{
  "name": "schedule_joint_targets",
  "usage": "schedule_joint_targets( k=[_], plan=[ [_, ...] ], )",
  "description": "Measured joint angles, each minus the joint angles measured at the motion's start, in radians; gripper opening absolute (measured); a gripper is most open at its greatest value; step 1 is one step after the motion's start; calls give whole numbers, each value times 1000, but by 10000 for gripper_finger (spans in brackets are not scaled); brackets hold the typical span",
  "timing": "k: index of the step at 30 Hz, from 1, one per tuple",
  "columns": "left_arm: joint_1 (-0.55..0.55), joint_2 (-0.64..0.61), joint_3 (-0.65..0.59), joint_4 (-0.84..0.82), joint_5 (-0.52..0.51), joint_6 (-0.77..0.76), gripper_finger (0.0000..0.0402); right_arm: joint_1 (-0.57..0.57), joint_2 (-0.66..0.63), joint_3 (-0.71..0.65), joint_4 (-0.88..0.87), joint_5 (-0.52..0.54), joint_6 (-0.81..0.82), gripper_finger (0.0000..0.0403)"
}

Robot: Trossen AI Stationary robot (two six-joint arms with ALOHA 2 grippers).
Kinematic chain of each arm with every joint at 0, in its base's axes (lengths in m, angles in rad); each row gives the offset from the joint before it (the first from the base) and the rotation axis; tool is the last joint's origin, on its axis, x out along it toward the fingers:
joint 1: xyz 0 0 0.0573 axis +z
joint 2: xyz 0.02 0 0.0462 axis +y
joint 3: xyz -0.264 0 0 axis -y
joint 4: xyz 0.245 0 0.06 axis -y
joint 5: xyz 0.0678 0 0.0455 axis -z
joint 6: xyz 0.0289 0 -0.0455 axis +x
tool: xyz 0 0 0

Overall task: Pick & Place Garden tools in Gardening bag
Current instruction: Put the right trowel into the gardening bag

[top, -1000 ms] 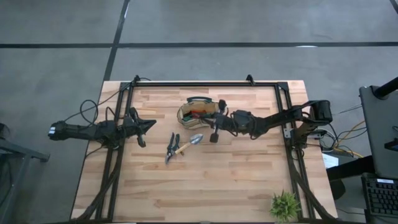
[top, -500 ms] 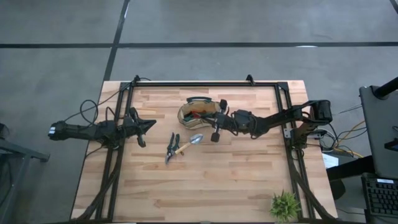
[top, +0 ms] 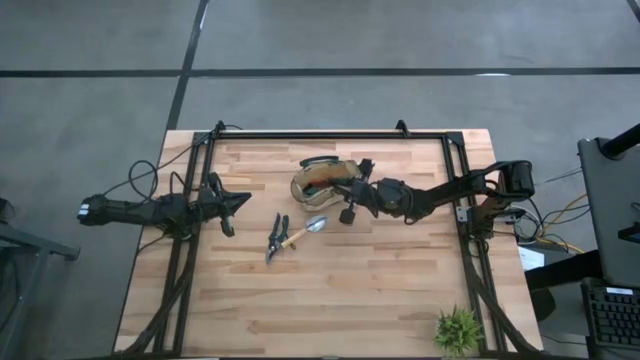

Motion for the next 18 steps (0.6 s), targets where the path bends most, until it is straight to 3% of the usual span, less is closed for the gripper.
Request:
schedule_joint_targets(
  k=[5,18],
  plan=[
    [0,0,0,0,0,0,18,0,0,-15,-4,131,56,8],
    [0,0,0,0,0,0,18,47,-36,-22,-31,246,29,9]
  ],
)
